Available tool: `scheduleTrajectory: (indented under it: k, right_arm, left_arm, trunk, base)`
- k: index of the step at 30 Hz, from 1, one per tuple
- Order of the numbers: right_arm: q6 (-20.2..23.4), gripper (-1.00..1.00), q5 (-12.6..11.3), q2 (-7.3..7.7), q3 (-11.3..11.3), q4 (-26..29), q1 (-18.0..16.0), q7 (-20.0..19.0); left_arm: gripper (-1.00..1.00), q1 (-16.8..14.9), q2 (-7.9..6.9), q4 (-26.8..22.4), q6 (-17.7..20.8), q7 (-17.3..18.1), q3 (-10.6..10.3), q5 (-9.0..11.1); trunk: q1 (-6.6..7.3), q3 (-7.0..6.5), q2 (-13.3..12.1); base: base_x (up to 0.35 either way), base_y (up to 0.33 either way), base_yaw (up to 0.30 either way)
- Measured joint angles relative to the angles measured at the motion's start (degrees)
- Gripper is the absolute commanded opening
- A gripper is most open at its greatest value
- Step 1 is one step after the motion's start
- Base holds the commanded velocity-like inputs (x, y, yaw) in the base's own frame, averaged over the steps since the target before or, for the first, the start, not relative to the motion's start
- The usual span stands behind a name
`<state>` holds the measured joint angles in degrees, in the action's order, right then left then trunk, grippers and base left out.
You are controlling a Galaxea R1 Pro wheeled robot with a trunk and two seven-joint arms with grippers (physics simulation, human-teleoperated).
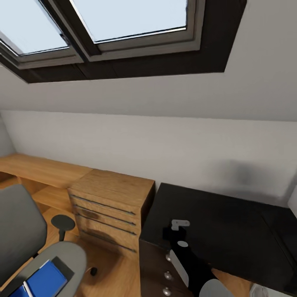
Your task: In the bedroom, organize the workspace by keeping the computer under the desk, ensuring the monitor is on the desk, placing the keyboard on the desk next to the monitor, placing the mouse on the desk next to the keyboard, moving the folder from the swivel chair onto the desk next to the mouse, stacking the notebook on top of the folder with the pen on top of the notebook, and positioning the swivel chair next to the desk.
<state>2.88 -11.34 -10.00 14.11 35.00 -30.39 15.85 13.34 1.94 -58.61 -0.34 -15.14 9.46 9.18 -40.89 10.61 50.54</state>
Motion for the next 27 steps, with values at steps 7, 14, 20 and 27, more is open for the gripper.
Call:
scheduleTrajectory:
  k: [7,14,20,27]
  right_arm:
    - [-0.1,-1.00,0.0,0.00,0.1,-0.2,0.0,-0.1]
    - [-0.1,-1.00,-0.1,0.00,0.1,-0.5,0.0,-0.3]
    - [-0.2,-1.00,0.0,0.00,0.2,-0.9,0.0,-0.5]
    - [-0.3,-1.00,0.0,0.00,6.5,-0.9,0.0,-0.5]
  left_arm:
    - [1.00,0.0,0.05,0.0,0.0,-0.1,0.0,0.0]
    - [1.00,0.0,0.06,-0.1,-0.1,-0.1,0.0,0.1]
    - [1.00,0.0,0.14,-1.0,-0.2,-0.1,0.0,0.1]
    - [1.00,0.0,0.24,-7.2,-0.6,-0.1,0.3,0.4]
  trunk:
    - [-0.03,0.00,0.0]
    - [-0.03,0.00,0.0]
    - [-0.03,0.00,0.0]
    - [-0.47,0.35,0.8]
  base:
    - [0.062,0.000,0.263]
    - [0.004,0.000,0.135]
    - [0.000,0.000,0.011]
    - [0.000,0.000,0.001]
